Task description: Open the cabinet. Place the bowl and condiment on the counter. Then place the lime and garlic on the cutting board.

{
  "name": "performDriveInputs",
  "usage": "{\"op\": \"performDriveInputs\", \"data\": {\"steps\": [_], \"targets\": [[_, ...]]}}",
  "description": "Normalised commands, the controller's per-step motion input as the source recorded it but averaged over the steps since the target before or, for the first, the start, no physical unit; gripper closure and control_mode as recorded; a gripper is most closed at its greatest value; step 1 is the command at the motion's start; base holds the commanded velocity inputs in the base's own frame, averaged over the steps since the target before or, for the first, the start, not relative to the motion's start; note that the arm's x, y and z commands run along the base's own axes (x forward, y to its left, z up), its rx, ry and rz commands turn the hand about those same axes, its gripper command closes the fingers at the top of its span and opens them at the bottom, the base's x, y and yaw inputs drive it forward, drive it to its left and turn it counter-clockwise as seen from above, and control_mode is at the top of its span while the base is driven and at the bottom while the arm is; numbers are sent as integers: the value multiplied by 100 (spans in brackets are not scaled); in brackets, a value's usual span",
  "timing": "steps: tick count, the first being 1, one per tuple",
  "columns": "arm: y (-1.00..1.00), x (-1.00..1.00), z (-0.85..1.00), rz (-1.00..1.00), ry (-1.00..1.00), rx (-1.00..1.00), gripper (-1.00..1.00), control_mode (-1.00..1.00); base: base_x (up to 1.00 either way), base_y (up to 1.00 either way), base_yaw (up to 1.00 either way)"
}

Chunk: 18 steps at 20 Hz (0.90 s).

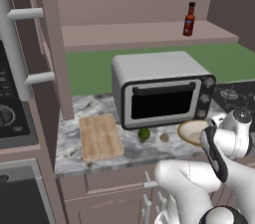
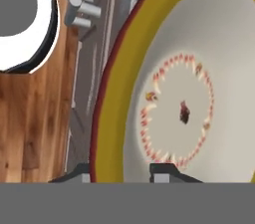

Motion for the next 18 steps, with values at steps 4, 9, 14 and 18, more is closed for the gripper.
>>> {"op": "performDriveInputs", "data": {"steps": [4, 9, 14, 18], "targets": [[16, -2, 81, 0, 0, 0, -100, -100, 0, 0, 0], [14, -45, 40, 0, 0, 0, -100, -100, 0, 0, 0], [9, -56, 36, -13, 0, 5, -100, -100, 0, 0, 0], [32, -24, 98, -37, -3, 4, -100, -100, 0, 0, 0]]}}
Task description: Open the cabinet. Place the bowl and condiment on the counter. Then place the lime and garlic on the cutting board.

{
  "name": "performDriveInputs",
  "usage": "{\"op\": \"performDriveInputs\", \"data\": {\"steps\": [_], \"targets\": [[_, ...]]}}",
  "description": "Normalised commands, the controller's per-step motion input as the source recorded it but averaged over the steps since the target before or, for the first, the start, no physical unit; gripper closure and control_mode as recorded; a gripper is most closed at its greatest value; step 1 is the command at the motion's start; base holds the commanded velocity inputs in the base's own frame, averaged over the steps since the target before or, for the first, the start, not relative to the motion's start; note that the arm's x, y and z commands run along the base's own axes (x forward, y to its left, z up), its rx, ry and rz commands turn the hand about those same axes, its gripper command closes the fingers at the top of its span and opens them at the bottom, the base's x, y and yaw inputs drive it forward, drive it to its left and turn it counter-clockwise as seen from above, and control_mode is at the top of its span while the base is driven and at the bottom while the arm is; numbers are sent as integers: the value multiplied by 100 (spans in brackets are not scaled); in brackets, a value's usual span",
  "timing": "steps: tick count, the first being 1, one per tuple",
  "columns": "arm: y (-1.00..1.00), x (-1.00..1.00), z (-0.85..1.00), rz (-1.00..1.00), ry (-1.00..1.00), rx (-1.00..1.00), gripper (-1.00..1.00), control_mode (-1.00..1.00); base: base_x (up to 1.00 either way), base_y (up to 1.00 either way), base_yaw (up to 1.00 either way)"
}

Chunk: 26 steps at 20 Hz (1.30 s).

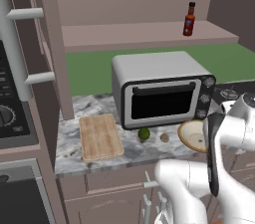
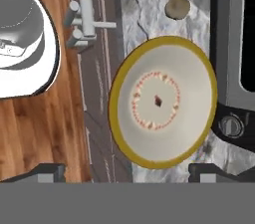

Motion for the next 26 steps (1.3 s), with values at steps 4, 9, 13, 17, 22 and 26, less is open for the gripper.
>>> {"op": "performDriveInputs", "data": {"steps": [4, 9, 13, 17, 22, 26], "targets": [[15, -11, 100, -44, -4, 7, -100, -100, 0, 0, 0], [0, -22, 100, -40, -11, 12, -100, -100, 0, 0, 0], [-2, -29, 77, -29, -20, 20, -100, -100, 0, 0, 0], [-1, -36, 65, -22, -29, 23, -100, -100, 0, 0, 0], [18, -6, 76, -29, -26, 18, -100, -100, 0, 0, 0], [42, 0, 98, -32, -24, 12, -100, -100, 0, 0, 0]]}}
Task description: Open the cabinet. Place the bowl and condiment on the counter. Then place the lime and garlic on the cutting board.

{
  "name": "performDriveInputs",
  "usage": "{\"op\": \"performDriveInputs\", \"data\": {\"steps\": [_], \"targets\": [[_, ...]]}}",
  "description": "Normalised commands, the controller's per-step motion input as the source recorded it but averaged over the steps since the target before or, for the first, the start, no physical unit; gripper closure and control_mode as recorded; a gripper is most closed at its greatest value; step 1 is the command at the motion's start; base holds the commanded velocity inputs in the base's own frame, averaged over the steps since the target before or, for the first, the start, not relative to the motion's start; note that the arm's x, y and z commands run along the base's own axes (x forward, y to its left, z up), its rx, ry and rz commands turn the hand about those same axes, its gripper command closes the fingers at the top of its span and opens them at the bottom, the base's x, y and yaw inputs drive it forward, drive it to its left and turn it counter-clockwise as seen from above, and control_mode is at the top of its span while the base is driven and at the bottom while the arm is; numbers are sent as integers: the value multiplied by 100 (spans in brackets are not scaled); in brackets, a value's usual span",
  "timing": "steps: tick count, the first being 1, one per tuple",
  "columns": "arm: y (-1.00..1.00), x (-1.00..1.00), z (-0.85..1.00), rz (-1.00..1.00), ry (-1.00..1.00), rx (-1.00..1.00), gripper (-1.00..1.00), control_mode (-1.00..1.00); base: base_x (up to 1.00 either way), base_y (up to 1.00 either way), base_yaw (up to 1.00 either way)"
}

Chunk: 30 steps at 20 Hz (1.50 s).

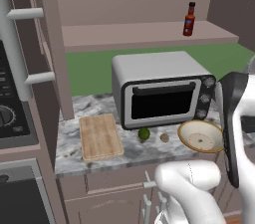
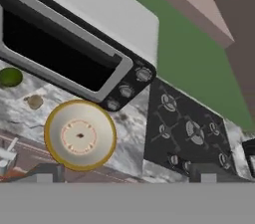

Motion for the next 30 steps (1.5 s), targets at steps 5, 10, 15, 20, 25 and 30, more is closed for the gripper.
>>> {"op": "performDriveInputs", "data": {"steps": [5, 10, 15, 20, 25, 30], "targets": [[22, 0, 82, -30, -19, 14, -100, -100, 0, 0, 0], [3, 2, 31, -15, -13, 26, -100, -100, 0, 0, 0], [13, 57, 0, -3, -16, 26, -100, -100, 0, 0, 0], [5, 40, 15, -7, -16, 7, -100, -100, 0, 0, 0], [0, 29, 13, -8, -6, 0, -100, -100, 0, 0, 0], [0, 41, 14, -7, -4, 0, -100, -100, 0, 0, 0]]}}
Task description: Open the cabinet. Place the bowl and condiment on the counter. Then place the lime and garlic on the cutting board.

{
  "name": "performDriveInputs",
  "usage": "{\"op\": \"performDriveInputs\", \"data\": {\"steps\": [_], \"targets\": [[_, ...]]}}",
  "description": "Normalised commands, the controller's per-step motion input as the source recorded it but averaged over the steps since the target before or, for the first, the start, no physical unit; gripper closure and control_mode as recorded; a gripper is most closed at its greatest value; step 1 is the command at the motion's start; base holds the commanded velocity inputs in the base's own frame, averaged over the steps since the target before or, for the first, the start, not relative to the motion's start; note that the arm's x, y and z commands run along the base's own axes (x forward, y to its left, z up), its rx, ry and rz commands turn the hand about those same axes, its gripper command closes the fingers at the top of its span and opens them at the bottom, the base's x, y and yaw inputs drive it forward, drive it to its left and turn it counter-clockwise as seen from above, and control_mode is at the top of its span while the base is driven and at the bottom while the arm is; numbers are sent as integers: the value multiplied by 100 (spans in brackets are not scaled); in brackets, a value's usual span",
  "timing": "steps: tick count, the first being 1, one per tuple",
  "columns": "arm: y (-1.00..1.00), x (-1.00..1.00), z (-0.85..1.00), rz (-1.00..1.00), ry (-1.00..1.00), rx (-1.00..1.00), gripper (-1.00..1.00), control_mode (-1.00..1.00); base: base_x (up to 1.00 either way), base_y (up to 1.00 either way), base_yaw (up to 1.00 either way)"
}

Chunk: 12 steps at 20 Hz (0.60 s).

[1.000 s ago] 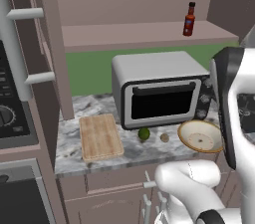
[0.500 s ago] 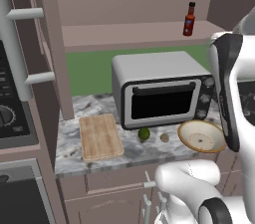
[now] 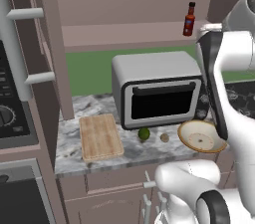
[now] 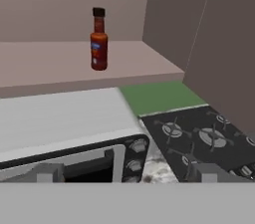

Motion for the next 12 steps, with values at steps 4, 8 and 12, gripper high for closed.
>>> {"op": "performDriveInputs", "data": {"steps": [4, 8, 12], "targets": [[0, 56, 16, -1, 0, 1, -100, -100, 0, 0, 0], [0, 55, 6, 0, 0, 0, -100, -100, 0, 0, 0], [0, 43, 0, 0, 0, 2, -100, -100, 0, 0, 0]]}}
